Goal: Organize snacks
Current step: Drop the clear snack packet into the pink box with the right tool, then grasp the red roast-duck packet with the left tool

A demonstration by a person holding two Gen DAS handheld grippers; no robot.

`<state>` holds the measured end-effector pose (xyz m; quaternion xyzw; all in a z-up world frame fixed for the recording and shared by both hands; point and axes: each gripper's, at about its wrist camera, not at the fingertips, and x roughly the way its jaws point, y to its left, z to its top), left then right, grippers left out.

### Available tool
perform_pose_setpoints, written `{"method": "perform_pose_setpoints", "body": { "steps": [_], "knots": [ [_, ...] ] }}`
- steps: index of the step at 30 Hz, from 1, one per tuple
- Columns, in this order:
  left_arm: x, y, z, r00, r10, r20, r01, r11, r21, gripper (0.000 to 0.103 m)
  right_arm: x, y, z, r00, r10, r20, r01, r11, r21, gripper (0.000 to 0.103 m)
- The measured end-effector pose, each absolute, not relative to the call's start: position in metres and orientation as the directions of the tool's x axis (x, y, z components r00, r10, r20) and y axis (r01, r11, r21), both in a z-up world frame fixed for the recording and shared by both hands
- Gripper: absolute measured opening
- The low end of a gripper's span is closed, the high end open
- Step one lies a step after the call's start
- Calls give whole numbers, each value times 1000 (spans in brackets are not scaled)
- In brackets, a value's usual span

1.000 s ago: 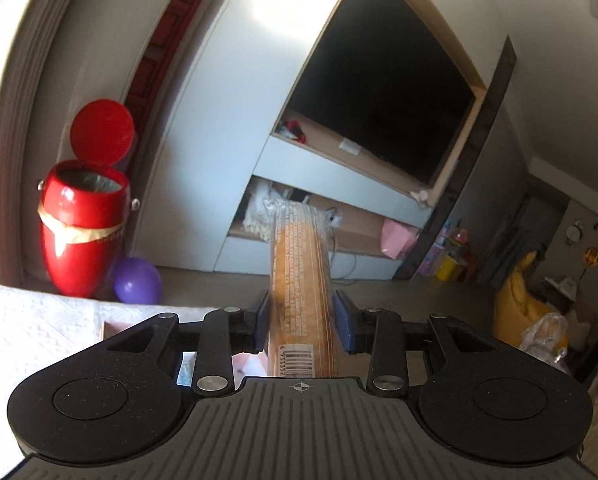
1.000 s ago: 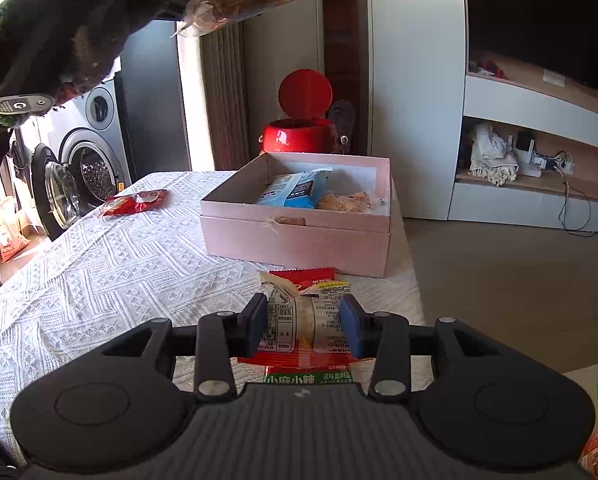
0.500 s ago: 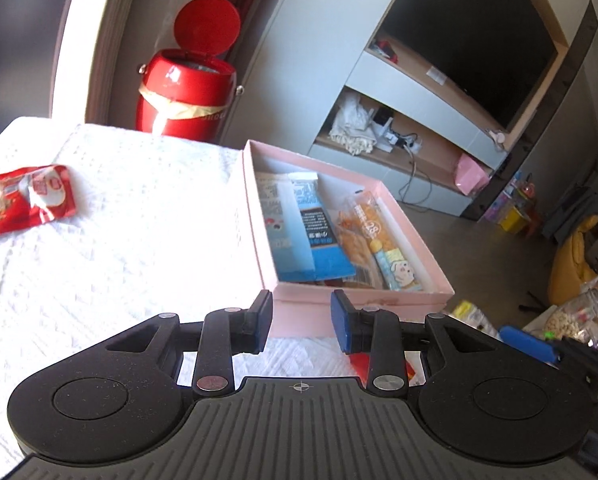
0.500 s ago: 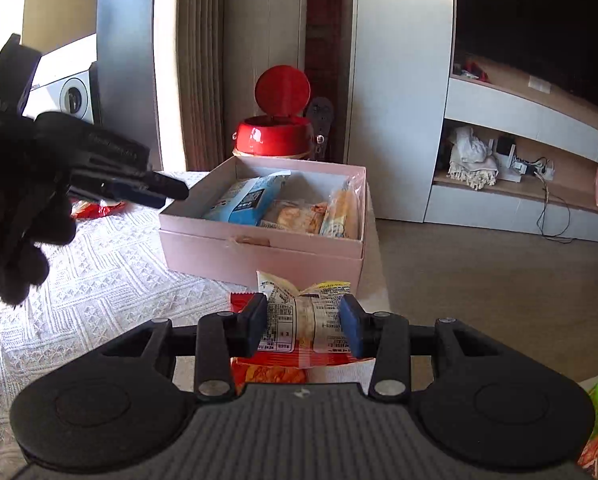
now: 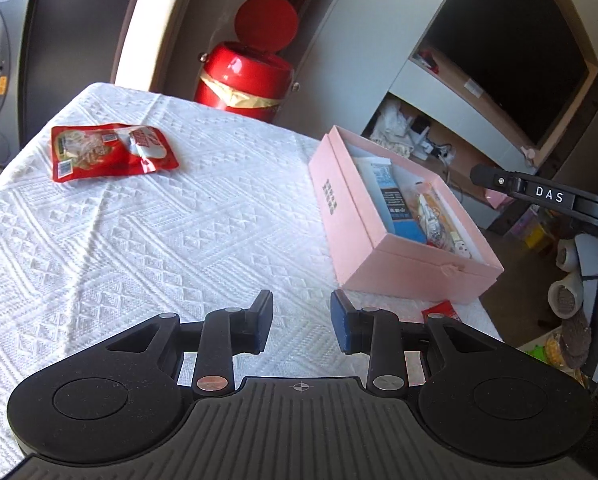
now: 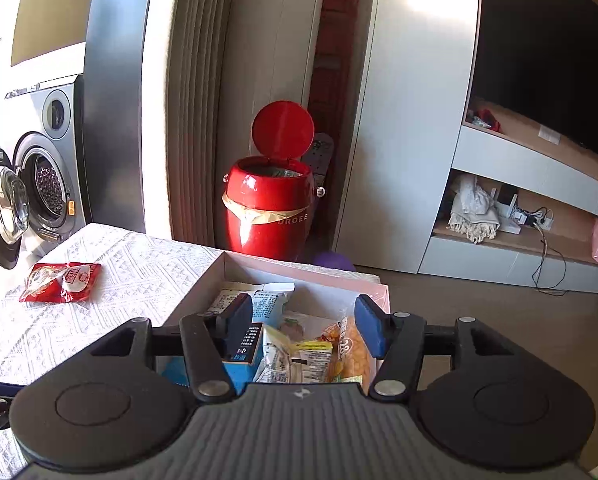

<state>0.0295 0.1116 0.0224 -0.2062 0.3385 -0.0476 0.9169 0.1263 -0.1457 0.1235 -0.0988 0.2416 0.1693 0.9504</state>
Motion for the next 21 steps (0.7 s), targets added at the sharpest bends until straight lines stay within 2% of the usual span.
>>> {"method": "perform_pose_setpoints", "body": {
  "steps": [7,16,18,21],
  "knots": [
    [39,146,10,774,-222,-593,-60,907,-417,36,128,-125,106,795,263,-546,-392,911,-132,61],
    [120,237,44,860,24,-510,-186,945,-268,36,93,-116,78,722,353,-595,-483,873,-69,61],
    [153,253,40,839,46,-542,-198,954,-225,36,79,-118,72,711,361,-603,-499,864,-72,61],
    [192,276,21,755,32,-655,-217,955,-203,35,64,-124,67,708,354,-611,-503,860,-85,61]
  ]
}}
